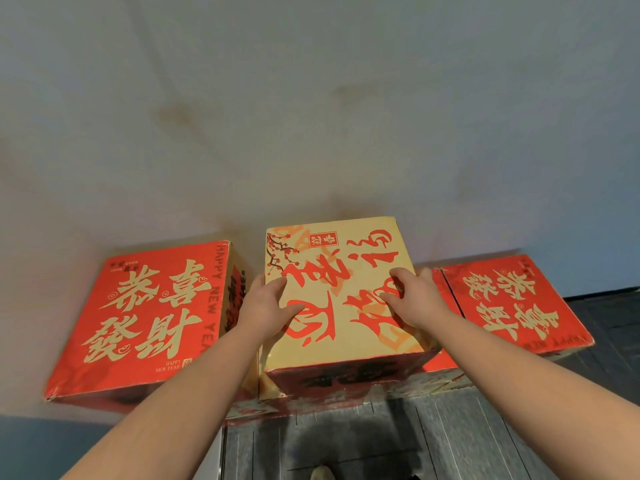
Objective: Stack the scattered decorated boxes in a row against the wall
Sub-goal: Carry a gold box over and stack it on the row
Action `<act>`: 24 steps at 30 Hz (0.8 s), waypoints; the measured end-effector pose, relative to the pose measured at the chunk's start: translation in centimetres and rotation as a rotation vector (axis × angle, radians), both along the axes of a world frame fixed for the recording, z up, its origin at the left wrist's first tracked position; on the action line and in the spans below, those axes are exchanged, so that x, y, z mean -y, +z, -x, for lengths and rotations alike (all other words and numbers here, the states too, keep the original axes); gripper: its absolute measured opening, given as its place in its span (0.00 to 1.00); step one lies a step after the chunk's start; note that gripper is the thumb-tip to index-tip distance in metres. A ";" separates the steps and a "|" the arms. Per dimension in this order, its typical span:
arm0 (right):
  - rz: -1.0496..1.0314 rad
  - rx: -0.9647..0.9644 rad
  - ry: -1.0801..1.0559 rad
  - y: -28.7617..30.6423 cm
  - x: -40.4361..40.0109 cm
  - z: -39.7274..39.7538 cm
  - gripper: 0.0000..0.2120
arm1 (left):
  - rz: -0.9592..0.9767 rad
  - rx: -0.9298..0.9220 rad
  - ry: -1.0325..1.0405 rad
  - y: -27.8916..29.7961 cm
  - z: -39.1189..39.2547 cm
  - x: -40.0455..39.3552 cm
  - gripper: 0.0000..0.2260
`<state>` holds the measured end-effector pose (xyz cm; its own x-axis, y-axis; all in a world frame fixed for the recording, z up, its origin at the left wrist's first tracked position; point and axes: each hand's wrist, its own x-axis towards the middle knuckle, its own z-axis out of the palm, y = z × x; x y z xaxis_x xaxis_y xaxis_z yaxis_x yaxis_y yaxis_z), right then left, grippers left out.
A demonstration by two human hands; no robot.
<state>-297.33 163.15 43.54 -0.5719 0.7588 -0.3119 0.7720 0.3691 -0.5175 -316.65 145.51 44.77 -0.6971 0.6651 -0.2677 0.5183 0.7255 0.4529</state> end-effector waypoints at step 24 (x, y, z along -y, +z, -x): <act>0.026 0.001 0.005 -2.2 1.8 2.1 0.27 | 0.082 0.009 0.020 -3.1 1.6 1.9 0.28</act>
